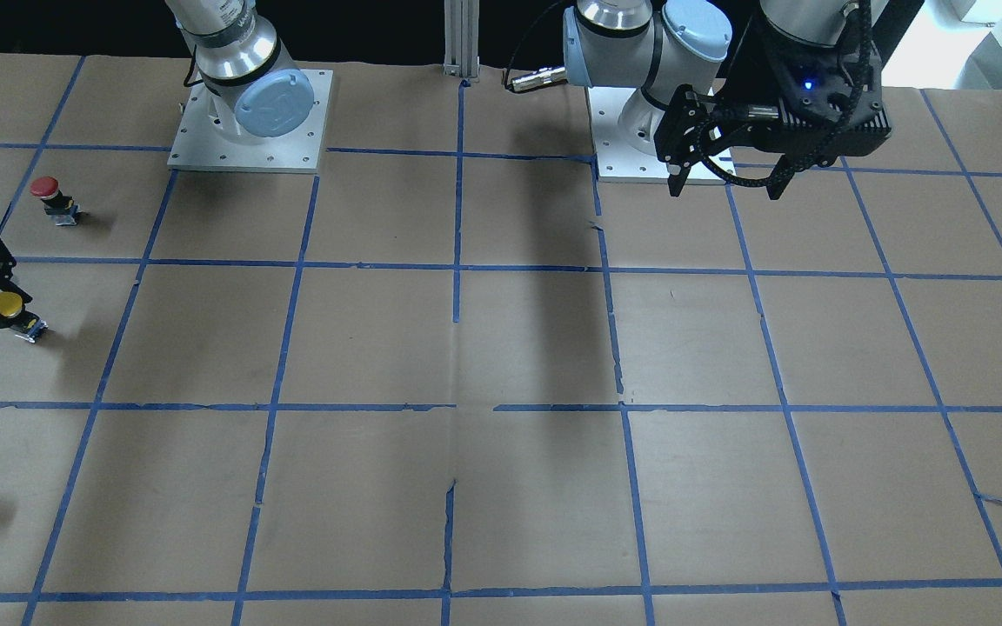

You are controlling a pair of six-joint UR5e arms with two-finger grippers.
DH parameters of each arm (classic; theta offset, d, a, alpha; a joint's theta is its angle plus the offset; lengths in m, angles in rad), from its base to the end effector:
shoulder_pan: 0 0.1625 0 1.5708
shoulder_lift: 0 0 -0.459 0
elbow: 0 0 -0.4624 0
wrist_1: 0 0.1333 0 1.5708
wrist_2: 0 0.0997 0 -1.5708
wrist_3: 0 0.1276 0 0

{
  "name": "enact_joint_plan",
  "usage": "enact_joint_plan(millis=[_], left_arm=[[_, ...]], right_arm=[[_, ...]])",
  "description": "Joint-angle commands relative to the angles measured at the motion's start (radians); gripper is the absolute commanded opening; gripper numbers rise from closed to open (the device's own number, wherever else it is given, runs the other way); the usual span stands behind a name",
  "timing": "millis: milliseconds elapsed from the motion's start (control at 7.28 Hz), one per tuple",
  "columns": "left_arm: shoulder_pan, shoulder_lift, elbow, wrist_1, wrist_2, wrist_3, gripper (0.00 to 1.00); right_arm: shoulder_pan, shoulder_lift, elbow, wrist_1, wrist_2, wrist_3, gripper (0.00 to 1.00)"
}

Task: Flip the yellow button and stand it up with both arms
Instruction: 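Lower the button upright onto the table and open the right gripper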

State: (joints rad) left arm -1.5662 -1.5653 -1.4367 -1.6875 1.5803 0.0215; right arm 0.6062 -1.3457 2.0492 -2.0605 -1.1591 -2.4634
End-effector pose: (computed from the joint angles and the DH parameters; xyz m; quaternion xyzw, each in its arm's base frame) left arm -0.1295 -0.5586 0.5606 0.0084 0.9999 -0.0114 0.0049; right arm -0.3286 -0.4522 0.1754 -0.6470 0.7274 -0.2161 0.0744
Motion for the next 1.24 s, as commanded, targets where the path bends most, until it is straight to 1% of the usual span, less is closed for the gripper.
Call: enact_joint_plan(millis=[0, 137, 275, 412, 550, 824, 962, 1099], left_arm=[[0.000, -0.002, 0.002, 0.000, -0.002, 0.000, 1.00], [0.000, -0.002, 0.002, 0.000, -0.002, 0.000, 1.00], [0.000, -0.002, 0.002, 0.000, -0.002, 0.000, 1.00], [0.000, -0.004, 0.004, 0.000, -0.002, 0.000, 1.00], [-0.001, -0.004, 0.004, 0.000, -0.002, 0.000, 1.00], [0.000, -0.005, 0.009, 0.000, -0.002, 0.000, 1.00], [0.000, -0.007, 0.009, 0.000, -0.002, 0.000, 1.00], [0.000, -0.007, 0.009, 0.000, -0.002, 0.000, 1.00]], right_arm=[[0.000, 0.014, -0.003, 0.000, 0.001, 0.003, 0.58], [0.000, 0.016, -0.001, -0.001, 0.001, 0.018, 0.82], [0.001, 0.014, -0.001, 0.000, 0.001, 0.035, 0.96], [0.001, 0.005, -0.001, 0.002, -0.001, 0.072, 0.99], [0.004, -0.007, -0.010, 0.002, -0.001, 0.122, 0.99], [0.015, -0.083, -0.055, 0.013, -0.028, 0.347, 0.99], [0.039, -0.139, -0.073, 0.043, -0.069, 0.476, 0.99], [0.081, -0.206, -0.095, 0.116, -0.082, 0.626, 0.99]])
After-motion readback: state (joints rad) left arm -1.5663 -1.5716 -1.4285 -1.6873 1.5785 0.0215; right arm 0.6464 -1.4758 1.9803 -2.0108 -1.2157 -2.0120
